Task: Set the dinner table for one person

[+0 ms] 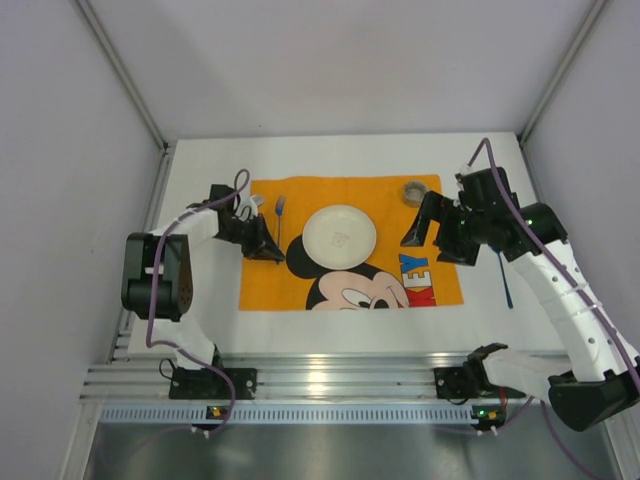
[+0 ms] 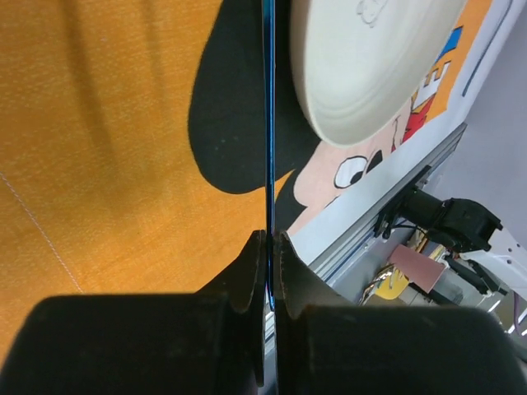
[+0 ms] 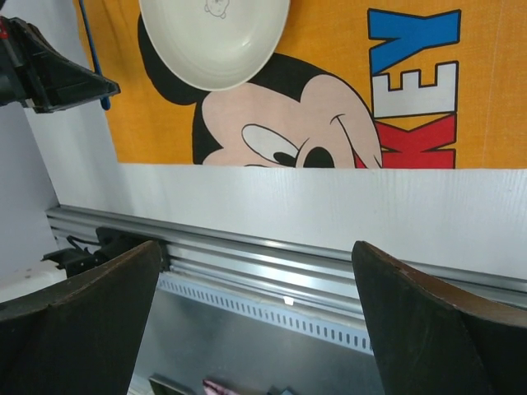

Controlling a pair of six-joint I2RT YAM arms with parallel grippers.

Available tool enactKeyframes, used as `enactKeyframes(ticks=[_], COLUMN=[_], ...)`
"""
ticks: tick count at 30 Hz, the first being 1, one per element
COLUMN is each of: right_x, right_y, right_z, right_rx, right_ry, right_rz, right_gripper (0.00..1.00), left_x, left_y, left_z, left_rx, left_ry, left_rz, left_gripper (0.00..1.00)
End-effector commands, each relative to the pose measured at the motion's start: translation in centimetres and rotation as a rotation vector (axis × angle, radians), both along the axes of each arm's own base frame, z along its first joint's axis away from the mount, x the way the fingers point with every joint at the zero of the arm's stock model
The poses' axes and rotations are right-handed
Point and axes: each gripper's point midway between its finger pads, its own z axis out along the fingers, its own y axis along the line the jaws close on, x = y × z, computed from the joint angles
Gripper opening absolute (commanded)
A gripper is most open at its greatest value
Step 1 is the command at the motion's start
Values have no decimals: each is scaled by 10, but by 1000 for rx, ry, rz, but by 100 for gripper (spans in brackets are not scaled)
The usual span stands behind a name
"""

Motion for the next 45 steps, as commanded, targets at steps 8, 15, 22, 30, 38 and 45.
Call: enactKeyframes(ticks=[8, 15, 22, 30, 38, 45], right_x=[7, 20, 48, 55, 70, 82], right_y=[-26, -40, -100, -210, -240, -271], right_z=[5, -4, -60, -111, -169, -217], right_rx=[-130, -187, -345, -455, -557, -590], right_ry=[-52, -31, 112, 270, 436, 529], right_rz=[14, -12, -153, -492, -541, -526], right_gripper=[100, 100, 100, 100, 100, 78], left_x=[-11, -6, 9, -19, -46, -53], left_y=[28, 41, 58, 47, 37, 38], left_z=[-45, -42, 23, 88, 60, 69], left_rx=[201, 291, 403, 307, 287, 278], left_ry=[83, 62, -115, -276, -255, -300], left_rz=[30, 40, 139, 223, 207, 220], left_gripper=[32, 98, 99, 99, 98, 99])
